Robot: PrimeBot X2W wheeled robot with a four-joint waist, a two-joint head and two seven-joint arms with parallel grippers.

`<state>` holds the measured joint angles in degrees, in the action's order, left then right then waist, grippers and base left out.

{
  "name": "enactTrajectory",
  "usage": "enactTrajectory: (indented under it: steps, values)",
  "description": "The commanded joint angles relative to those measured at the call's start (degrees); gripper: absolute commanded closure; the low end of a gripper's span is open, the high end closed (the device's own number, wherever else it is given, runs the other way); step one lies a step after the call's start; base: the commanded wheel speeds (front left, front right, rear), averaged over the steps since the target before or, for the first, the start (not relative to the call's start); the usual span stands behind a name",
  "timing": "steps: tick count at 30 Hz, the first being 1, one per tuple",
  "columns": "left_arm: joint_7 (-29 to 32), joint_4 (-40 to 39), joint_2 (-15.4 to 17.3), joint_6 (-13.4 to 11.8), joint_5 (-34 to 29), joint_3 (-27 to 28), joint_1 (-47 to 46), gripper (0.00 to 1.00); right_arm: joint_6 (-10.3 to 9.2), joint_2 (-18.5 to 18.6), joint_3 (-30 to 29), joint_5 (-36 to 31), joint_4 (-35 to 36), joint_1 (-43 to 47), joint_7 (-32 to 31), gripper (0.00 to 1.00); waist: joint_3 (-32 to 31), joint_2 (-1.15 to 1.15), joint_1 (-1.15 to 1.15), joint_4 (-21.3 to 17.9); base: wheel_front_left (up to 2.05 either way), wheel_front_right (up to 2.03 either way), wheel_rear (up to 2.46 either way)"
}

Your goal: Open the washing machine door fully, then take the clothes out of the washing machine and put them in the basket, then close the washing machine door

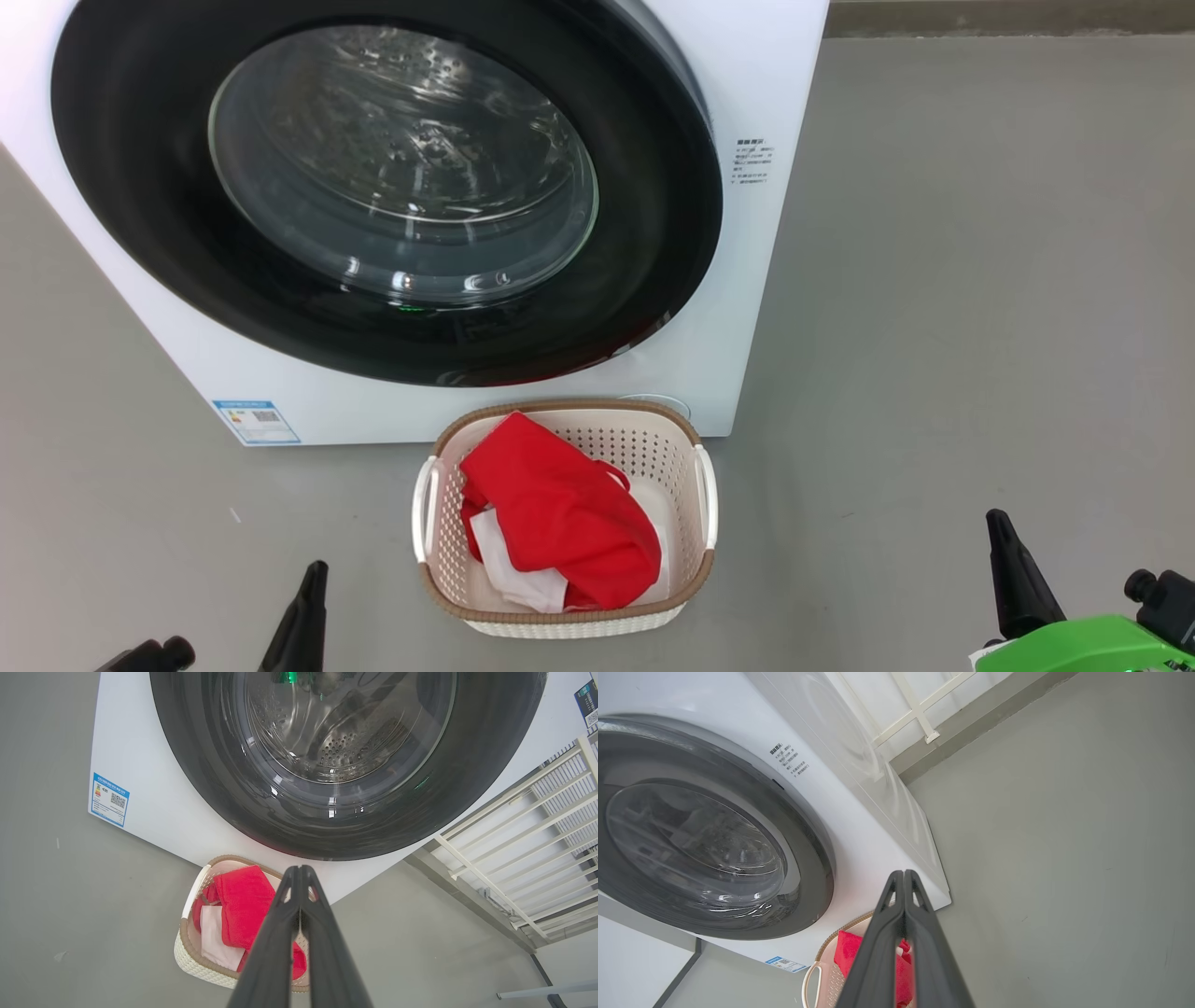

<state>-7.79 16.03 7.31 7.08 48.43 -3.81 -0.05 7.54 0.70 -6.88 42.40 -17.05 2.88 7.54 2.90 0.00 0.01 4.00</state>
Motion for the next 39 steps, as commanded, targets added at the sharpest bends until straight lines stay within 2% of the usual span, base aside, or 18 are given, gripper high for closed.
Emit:
enactTrajectory:
  steps: [1, 39]
  values:
    - [0.32, -1.41, 0.48, 0.14, 1.57, 1.47, -2.03, 1.00, -0.01, 0.96, 0.17, 1.67, 1.66, -2.79, -0.41, 1.00, -0.06, 0.00, 0.00, -0.08, 0.00, 0.00, 0.00]
    - [6.30, -1.69, -1.40, 0.26, 21.29, 5.01, -3.86, 1.00, -0.03, 1.52, 0.27, 23.70, 2.29, -5.66, -6.63, 1.00, -1.28, 0.00, 0.00, -1.88, 0.00, 0.00, 0.00]
